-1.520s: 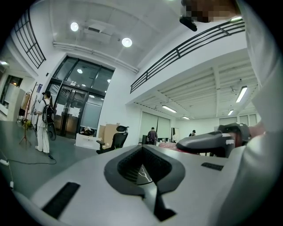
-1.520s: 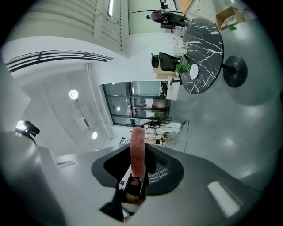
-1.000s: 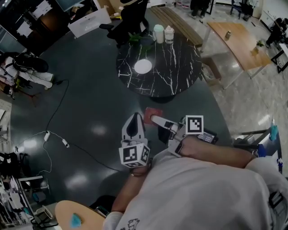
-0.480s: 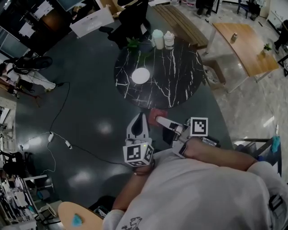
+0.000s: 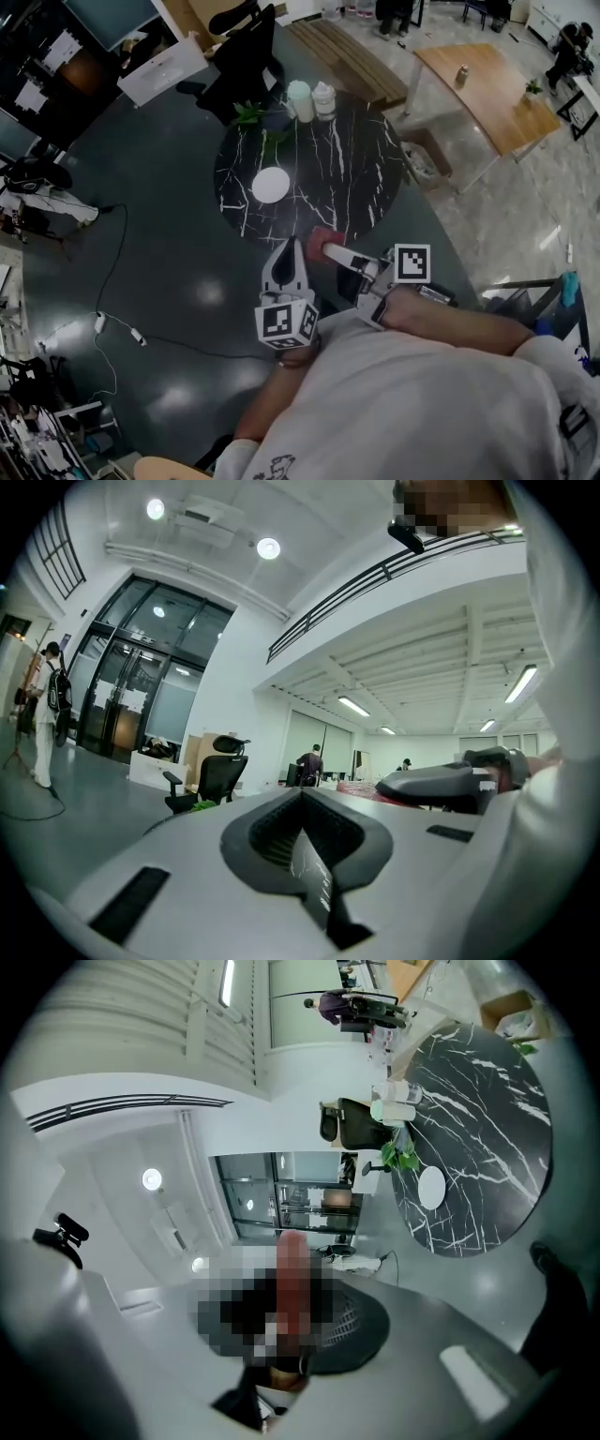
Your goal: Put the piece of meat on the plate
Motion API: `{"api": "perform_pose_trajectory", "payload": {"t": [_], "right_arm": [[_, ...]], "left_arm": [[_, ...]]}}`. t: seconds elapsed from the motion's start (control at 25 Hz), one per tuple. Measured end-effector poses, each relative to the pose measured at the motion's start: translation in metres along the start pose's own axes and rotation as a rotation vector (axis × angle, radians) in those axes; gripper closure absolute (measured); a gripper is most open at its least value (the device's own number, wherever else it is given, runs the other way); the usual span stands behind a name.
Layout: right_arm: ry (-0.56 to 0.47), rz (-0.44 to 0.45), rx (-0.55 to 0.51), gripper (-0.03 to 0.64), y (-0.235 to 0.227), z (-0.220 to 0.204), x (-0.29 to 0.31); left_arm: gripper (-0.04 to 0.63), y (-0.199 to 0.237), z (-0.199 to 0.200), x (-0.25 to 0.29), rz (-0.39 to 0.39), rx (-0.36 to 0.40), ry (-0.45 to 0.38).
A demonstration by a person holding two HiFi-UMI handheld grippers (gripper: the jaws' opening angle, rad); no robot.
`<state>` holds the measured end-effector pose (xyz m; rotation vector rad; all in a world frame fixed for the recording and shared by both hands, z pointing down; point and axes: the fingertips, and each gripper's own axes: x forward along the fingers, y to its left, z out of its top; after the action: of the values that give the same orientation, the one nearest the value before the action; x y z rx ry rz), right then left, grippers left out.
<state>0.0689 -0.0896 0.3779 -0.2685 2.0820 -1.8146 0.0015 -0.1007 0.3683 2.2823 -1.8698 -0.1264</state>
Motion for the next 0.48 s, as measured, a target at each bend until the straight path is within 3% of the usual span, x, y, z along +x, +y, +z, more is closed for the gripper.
{"api": "perform_pose_trajectory", "payload": {"t": [0.24, 0.48], "right_arm": [[-0.047, -0.002, -0.006, 0.531, -0.003, 0.033, 0.025], [-0.066, -0.03, -0.019, 0.531, -0.02, 0.059, 0.076]], "left_arm": [[0.589, 0.017, 0.009, 0.041, -0.052, -0.004, -0.001], [0.589, 0.063, 0.012, 0.081, -0.081, -0.012, 0.015]]}}
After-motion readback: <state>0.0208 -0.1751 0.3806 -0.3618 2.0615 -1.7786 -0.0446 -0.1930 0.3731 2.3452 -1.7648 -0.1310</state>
